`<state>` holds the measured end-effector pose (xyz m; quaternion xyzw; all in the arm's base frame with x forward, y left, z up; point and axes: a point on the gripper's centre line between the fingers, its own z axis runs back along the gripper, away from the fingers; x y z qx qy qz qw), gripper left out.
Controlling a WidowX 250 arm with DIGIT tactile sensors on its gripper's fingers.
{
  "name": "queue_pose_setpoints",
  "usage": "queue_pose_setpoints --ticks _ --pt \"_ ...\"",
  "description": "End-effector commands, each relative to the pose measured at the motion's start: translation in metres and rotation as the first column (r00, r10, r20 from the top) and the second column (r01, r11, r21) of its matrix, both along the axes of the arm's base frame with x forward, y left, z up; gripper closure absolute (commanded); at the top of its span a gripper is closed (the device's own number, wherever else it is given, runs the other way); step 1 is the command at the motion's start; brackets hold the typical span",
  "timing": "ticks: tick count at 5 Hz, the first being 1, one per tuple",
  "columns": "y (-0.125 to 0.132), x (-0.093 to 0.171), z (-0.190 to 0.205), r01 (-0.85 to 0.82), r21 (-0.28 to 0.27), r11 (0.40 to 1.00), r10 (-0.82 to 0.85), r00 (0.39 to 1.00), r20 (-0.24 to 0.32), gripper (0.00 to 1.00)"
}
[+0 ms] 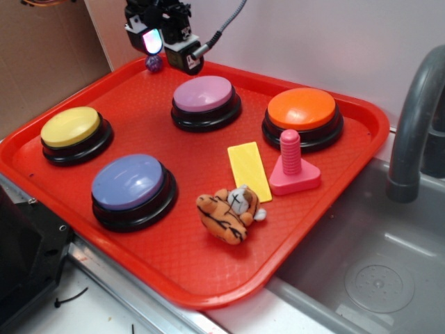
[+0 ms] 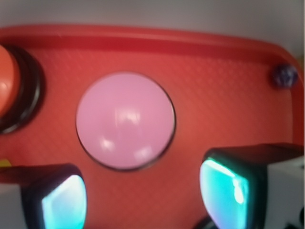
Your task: Push the pink button.
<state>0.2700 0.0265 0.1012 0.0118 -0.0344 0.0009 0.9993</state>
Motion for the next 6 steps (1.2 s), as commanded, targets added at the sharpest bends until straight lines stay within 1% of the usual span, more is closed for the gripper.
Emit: queue_pose_setpoints --ticks 1,4,6 --pt "0.01 -0.001 0.034 -0.027 0.017 0.999 0.025 0.995 0.099 0.0" --pt "0.016 -0.018 0.054 -0.059 0.014 0.998 0.057 0.991 0.117 0.0" --pt "0.015 -0.031 0.069 -0.069 0.028 0.997 0.063 0.985 0.158 0.0"
